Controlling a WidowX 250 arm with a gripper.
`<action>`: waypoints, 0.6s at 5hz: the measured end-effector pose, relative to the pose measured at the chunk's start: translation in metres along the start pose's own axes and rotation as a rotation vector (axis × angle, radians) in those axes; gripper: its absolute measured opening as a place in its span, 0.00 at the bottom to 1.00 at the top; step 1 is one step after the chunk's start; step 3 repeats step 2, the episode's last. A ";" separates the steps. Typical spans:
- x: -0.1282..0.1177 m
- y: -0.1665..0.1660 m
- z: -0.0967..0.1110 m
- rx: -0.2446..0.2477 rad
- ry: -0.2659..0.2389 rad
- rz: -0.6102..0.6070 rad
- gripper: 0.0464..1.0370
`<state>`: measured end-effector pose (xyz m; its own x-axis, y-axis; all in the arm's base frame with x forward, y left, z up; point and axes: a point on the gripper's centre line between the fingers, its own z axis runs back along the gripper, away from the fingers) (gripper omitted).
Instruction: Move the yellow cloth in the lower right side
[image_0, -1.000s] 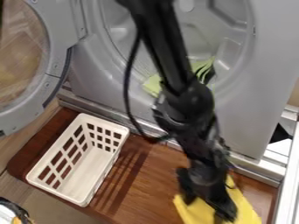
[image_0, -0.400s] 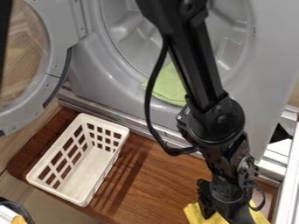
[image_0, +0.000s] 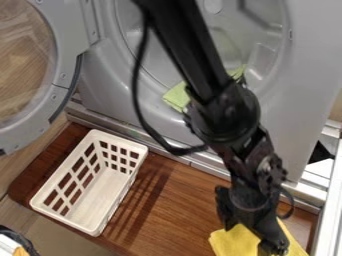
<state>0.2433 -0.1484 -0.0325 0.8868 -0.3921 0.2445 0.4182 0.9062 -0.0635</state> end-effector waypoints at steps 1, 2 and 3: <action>0.005 0.004 0.028 0.009 -0.020 -0.009 0.96; 0.006 0.004 0.060 -0.001 -0.056 -0.026 0.96; 0.006 0.004 0.060 -0.001 -0.056 -0.026 0.96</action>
